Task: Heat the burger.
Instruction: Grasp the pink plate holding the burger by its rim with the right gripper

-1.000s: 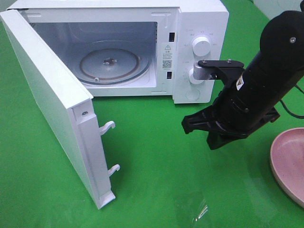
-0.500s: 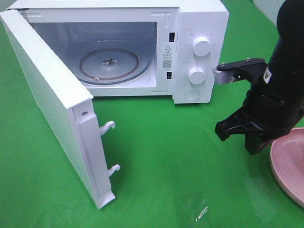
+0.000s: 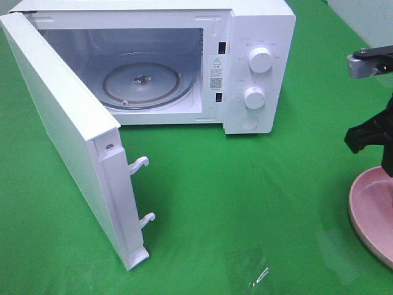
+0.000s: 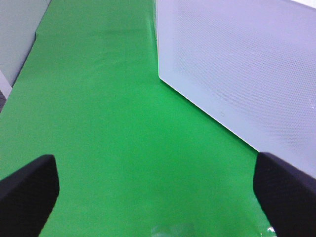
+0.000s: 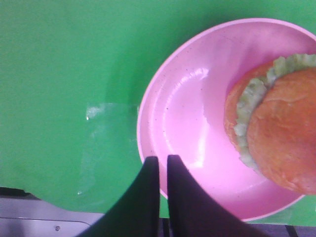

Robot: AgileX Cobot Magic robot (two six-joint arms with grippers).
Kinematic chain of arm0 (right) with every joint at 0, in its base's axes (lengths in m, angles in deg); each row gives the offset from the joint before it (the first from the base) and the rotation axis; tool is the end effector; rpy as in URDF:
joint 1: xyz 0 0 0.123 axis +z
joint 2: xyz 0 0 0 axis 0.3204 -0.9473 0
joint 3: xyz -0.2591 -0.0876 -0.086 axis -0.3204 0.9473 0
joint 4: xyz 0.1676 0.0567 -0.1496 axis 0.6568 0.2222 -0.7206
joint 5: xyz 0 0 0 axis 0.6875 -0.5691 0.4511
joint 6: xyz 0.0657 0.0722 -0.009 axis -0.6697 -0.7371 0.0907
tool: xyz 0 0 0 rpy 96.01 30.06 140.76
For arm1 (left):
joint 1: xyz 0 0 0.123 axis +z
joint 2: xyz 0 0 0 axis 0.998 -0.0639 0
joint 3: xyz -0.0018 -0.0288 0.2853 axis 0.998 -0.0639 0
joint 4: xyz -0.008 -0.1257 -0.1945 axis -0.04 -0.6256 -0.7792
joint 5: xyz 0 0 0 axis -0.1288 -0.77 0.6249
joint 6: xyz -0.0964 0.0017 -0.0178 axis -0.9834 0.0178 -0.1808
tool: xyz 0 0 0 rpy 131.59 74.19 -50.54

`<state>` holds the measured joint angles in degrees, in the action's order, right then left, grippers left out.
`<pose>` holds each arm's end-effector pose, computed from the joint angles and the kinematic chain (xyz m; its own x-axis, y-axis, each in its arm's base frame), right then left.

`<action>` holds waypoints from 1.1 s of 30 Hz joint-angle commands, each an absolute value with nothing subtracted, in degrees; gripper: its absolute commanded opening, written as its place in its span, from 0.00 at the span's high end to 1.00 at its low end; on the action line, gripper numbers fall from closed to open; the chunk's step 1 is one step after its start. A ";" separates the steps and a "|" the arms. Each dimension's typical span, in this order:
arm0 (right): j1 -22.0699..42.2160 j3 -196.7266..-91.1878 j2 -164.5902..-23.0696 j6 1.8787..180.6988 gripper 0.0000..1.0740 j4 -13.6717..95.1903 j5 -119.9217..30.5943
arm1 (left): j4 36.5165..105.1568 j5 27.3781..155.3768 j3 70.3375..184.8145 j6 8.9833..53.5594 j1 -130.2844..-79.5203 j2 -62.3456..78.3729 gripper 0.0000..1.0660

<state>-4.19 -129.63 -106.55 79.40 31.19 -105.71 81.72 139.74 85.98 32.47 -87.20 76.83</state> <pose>0.2290 0.0452 0.2457 -0.9627 -0.2083 -0.1726 -0.1875 0.9737 -0.1293 -0.0183 -0.0053 0.2664 -0.4252 0.0601 -0.9031 0.0887 0.9958 0.0245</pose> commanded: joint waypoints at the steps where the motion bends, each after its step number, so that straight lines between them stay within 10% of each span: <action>1: -5.80 -129.69 -106.03 80.26 0.90 30.50 -106.63 | 81.44 139.68 85.86 32.47 -87.20 76.88 0.06; 7: -6.77 -128.89 -106.03 81.52 0.78 30.50 -105.54 | 81.44 139.68 85.86 32.47 -87.20 76.88 0.06; 11: -6.77 -125.22 -106.03 82.55 0.30 30.50 -100.67 | 81.44 139.68 85.86 32.47 -87.20 76.88 0.06; 15: -6.77 -122.76 -106.03 83.18 0.06 30.50 -96.49 | 81.44 139.68 85.86 32.47 -87.20 76.88 0.06; 33: -6.77 -111.59 -108.10 83.07 0.10 29.07 -83.71 | 81.44 139.68 85.86 32.47 -87.20 76.88 0.06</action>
<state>-6.54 -112.62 -106.78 82.55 29.53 -85.14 81.72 139.74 85.98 32.47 -87.20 76.83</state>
